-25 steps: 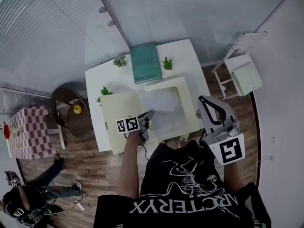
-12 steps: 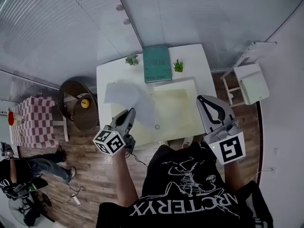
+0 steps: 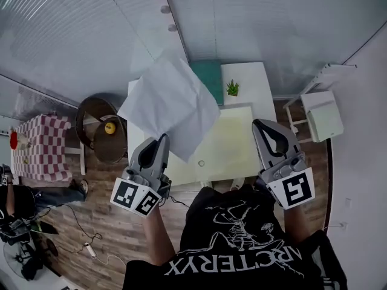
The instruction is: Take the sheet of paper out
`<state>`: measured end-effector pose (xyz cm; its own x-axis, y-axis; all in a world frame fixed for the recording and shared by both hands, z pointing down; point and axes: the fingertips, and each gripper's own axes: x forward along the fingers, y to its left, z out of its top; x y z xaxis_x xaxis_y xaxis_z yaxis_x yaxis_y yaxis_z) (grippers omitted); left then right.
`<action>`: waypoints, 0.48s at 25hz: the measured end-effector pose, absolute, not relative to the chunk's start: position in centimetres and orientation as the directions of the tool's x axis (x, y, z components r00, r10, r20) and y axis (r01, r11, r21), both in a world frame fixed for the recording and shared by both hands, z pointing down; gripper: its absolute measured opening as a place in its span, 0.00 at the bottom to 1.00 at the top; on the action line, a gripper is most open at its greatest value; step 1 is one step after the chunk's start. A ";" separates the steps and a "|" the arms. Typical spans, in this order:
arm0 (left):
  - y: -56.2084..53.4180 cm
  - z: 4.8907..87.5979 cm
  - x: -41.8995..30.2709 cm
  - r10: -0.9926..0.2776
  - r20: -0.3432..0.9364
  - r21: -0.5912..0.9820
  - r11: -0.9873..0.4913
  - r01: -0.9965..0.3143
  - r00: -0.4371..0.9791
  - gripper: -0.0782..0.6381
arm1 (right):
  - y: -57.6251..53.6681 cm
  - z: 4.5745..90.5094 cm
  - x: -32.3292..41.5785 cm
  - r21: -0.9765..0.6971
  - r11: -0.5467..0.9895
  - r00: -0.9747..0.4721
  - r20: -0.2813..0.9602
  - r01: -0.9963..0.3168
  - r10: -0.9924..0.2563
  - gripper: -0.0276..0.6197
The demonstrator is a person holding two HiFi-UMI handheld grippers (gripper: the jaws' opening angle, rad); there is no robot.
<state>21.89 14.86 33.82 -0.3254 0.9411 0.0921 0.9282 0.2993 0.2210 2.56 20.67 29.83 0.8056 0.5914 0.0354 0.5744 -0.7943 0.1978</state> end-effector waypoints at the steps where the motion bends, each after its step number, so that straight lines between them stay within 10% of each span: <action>1: 14.9 33.4 21.7 0.943 0.087 0.203 0.298 0.933 -0.320 0.12 | 20.9 29.9 2.4 0.186 -0.793 0.803 0.031 0.580 0.595 0.06; 12: 15.1 30.4 20.1 0.956 0.042 0.017 0.291 0.957 -0.292 0.12 | 21.6 30.5 1.7 0.134 -0.787 0.790 0.045 0.602 0.612 0.06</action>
<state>20.13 15.08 30.38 -0.2916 0.9556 0.0419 0.9565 0.2911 0.0175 1.74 21.57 30.51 0.7897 0.6118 0.0453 0.6021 -0.7871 0.1338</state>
